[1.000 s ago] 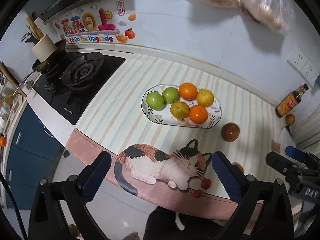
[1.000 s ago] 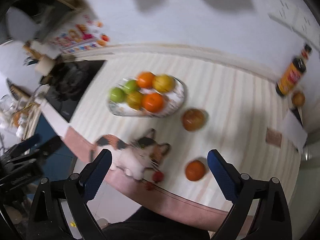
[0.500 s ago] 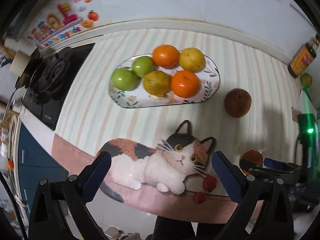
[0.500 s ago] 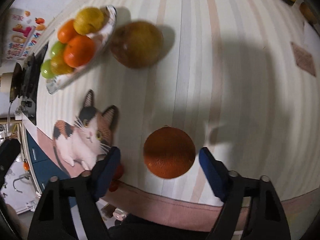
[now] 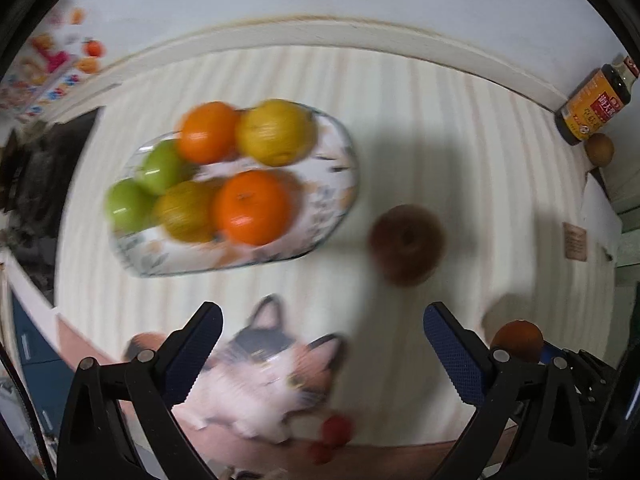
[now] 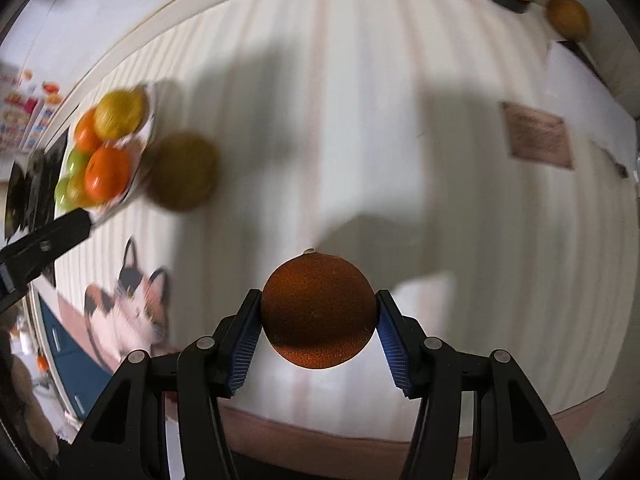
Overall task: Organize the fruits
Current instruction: 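Grasp the last mandarin with the right gripper while the left gripper grasps the red apple, then carry the mandarin and red apple onto the plate and open both grippers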
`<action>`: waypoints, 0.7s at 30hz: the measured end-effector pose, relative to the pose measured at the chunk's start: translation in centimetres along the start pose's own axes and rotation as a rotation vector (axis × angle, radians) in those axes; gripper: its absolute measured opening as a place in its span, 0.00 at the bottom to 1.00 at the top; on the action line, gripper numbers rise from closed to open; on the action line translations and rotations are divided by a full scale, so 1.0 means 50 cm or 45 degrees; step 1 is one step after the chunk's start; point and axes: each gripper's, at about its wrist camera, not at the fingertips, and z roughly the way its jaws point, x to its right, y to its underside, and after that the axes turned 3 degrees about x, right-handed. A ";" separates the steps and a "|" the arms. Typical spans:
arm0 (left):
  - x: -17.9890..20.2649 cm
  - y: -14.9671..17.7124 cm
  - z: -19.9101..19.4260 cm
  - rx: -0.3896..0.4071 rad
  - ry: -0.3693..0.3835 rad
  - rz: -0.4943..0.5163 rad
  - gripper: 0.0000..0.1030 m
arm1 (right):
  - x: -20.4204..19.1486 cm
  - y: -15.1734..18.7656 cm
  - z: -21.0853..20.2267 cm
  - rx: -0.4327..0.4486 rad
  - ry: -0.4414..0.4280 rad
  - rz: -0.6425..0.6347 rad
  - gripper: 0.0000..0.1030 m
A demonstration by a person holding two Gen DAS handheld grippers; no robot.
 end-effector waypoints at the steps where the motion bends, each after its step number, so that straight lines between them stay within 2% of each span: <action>1: 0.011 -0.012 0.015 -0.021 0.018 0.006 1.00 | 0.010 -0.009 -0.003 0.007 0.010 0.007 0.57; 7: 0.066 -0.064 0.100 -0.139 0.079 0.046 1.00 | 0.042 -0.047 -0.006 0.018 0.031 0.021 0.57; 9: 0.083 -0.073 0.121 -0.155 0.080 0.079 0.95 | 0.044 -0.053 0.001 0.007 0.033 0.020 0.57; 11: 0.097 -0.075 0.134 -0.164 0.059 0.115 0.70 | 0.044 -0.054 0.009 -0.003 0.036 0.015 0.57; 12: 0.101 -0.075 0.138 -0.169 0.071 0.125 0.64 | 0.043 -0.056 0.013 -0.010 0.038 0.012 0.57; 16: 0.120 -0.067 0.133 -0.122 0.041 0.196 0.62 | 0.027 -0.055 0.035 -0.042 0.043 -0.010 0.57; 21: 0.077 -0.019 0.104 -0.081 0.048 0.185 0.62 | -0.004 -0.039 0.046 -0.065 0.026 -0.063 0.57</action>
